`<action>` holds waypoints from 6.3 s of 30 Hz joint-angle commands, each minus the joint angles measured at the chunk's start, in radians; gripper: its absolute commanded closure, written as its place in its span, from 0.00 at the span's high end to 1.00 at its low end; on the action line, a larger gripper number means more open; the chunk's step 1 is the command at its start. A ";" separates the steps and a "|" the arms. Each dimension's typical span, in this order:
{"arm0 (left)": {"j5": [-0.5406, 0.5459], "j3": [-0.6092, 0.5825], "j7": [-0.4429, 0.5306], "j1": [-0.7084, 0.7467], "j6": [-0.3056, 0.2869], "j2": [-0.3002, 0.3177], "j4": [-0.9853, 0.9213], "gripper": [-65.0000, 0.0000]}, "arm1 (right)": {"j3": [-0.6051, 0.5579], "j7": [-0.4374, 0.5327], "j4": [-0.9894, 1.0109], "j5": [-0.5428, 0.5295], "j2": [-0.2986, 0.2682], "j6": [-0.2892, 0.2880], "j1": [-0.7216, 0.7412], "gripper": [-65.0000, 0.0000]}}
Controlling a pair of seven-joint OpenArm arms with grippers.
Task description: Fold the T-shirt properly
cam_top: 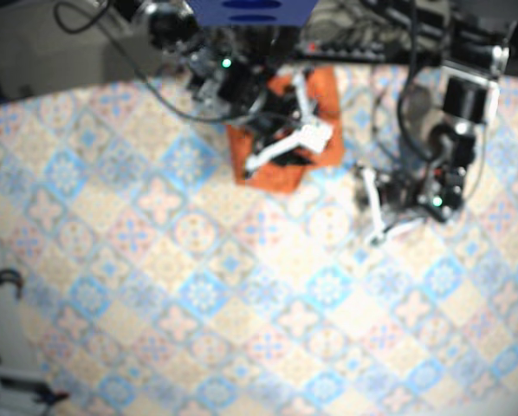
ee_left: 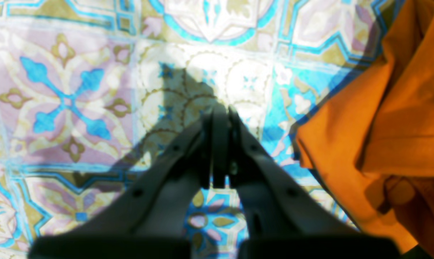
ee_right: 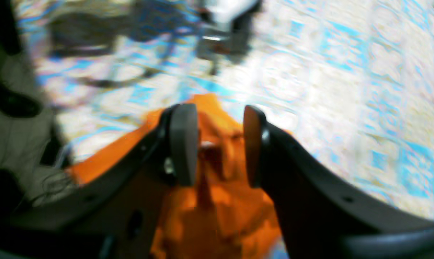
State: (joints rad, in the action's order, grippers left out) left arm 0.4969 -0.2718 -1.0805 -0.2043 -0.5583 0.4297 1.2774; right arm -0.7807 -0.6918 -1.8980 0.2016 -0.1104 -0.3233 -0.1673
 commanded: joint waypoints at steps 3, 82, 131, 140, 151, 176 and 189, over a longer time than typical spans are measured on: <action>0.009 0.007 0.012 -0.021 -0.006 0.014 0.014 0.00 | 0.077 0.022 -0.015 -0.008 0.005 0.010 0.008 0.32; 0.009 0.006 0.007 -0.019 -0.006 0.051 0.014 0.00 | -0.070 0.039 0.421 0.042 0.079 -0.150 0.179 0.32; -0.370 -0.599 -0.019 0.171 -0.006 0.369 0.287 0.00 | -0.067 -0.145 0.193 0.045 0.061 -0.150 0.191 0.32; -0.376 -0.597 -0.025 0.263 -0.003 0.464 0.465 0.00 | 0.039 -0.174 0.148 0.045 0.061 -0.150 0.191 0.32; -0.561 -0.619 -0.066 0.334 -0.003 0.476 0.577 0.00 | 0.119 -0.174 0.148 0.045 0.059 -0.150 0.191 0.32; -0.841 -0.817 0.004 0.296 -0.001 0.364 0.589 0.00 | 0.183 -0.165 0.162 0.045 0.061 -0.150 0.196 0.32; -0.863 -0.821 0.079 0.363 0.054 0.381 0.723 0.00 | 0.224 -0.165 0.162 0.043 0.065 -0.147 0.194 0.32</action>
State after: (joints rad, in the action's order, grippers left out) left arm -0.3588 -1.0977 -0.9939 0.1593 -0.5079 0.7929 1.9804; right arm -0.5560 -0.8764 -1.7203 0.2512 -0.0513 -0.4740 0.0116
